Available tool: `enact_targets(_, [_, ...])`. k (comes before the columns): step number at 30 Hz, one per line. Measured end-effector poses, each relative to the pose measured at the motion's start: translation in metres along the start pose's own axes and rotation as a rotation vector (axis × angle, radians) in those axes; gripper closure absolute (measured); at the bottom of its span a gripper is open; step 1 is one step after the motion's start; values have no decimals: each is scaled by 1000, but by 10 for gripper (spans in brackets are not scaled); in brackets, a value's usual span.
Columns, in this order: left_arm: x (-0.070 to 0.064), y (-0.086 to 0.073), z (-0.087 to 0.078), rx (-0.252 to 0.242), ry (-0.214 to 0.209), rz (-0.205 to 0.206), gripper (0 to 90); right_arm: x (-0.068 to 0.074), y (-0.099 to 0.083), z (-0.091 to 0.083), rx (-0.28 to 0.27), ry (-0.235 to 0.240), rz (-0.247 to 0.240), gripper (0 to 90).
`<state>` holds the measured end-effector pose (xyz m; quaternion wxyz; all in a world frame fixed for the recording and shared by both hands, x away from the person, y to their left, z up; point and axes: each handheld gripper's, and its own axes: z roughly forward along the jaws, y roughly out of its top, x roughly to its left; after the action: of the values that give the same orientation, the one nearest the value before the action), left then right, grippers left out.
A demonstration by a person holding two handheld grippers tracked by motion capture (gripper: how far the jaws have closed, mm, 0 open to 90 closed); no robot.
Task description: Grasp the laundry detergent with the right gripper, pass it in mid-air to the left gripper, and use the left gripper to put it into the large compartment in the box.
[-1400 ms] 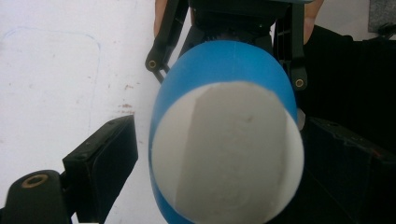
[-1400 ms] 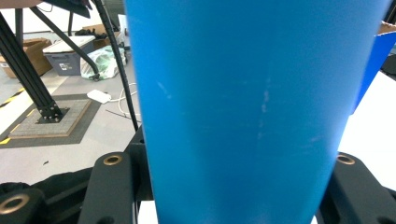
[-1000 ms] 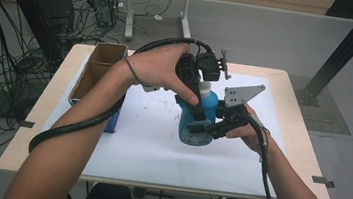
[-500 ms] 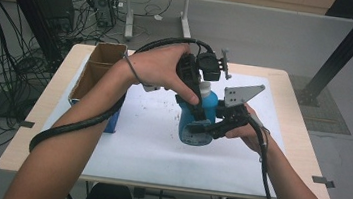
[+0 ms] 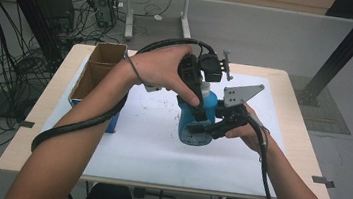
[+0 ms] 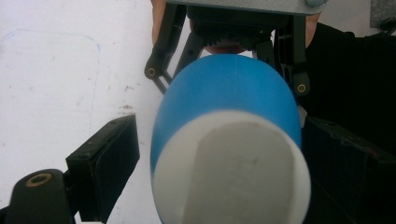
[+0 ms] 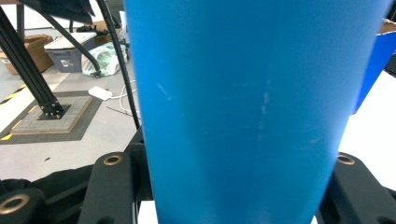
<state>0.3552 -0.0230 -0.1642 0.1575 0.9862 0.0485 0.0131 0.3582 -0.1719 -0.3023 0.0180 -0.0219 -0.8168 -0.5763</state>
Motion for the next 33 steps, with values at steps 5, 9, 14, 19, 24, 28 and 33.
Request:
enact_targets(5, [0, 0, 0, -2, -9, 10, 196, 0, 0, 1, 2, 3, -1, 442])
enact_targets(9, [1, 0, 0, 0, -6, 14, 229, 1, 0, 1, 1, 2, -2, 442])
enact_targets(14, [0, 1, 0, 8, -2, 33, 260, 1, 1, 2, 2, 6, -7, 442])
enact_targets(19, [-2, 2, 0, 16, -3, 48, 308, 2, 0, 2, -1, 7, -8, 442])
enact_targets(24, [-3, 3, -1, 10, -1, 47, 358, 2, 1, 2, -2, 8, -12, 442])
enact_targets(28, [-3, 4, -1, 12, -1, 55, 368, 3, 1, 1, -4, 6, -14, 442])
enact_targets(33, [-3, 5, -1, 6, -3, 42, 370, 3, 1, 0, -5, 5, -15, 442])
